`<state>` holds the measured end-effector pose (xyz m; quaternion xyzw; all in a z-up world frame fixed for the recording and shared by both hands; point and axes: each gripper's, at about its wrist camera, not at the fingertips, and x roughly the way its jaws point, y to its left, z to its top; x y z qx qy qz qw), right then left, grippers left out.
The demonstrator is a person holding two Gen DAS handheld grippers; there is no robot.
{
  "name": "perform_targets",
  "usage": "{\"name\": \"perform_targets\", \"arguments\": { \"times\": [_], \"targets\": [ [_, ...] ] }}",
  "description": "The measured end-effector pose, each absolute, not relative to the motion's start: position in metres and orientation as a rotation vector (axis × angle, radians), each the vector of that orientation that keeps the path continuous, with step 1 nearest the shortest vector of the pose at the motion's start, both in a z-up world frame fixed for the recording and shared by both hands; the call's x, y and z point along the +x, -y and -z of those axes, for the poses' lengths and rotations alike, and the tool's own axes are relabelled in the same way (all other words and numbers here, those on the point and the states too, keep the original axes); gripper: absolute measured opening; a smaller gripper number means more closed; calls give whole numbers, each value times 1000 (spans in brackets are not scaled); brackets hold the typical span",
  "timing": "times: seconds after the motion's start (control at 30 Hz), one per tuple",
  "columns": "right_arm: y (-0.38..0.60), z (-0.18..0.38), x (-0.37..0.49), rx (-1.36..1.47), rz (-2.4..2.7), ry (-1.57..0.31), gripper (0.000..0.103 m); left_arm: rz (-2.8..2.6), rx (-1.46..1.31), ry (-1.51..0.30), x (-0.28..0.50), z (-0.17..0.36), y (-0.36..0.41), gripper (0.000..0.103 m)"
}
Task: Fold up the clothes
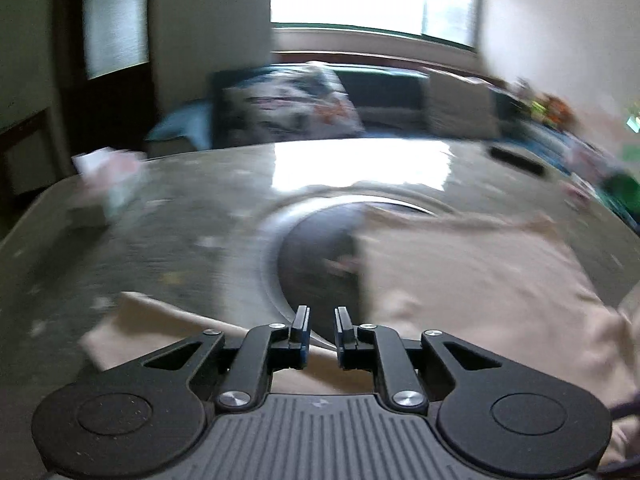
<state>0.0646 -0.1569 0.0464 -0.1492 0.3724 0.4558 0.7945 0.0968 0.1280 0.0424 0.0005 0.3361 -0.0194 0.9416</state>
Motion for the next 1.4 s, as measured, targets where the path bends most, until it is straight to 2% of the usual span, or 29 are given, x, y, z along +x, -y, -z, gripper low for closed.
{"name": "perform_targets", "arguments": {
  "times": [0.37,0.7,1.1,1.17,1.2,1.4],
  "targets": [
    [150,-38,45,-381,-1053,-827,45,368,193,-691,58,-14,-31,17],
    [195,-61,70,-291,-865,-778,46,449,269,-688,44,3,-15,17],
    [211,-34,128,-208,-655,-813,46,452,267,-701,41,-7,-19,17],
    [220,-40,125,-183,-647,-788,49,453,262,-690,40,-13,-18,22],
    [223,-43,122,-180,-641,-774,56,455,258,-681,40,-15,-18,28],
    [280,-53,109,-130,-456,-729,58,482,233,-656,44,-22,1,34]
  ]
}}
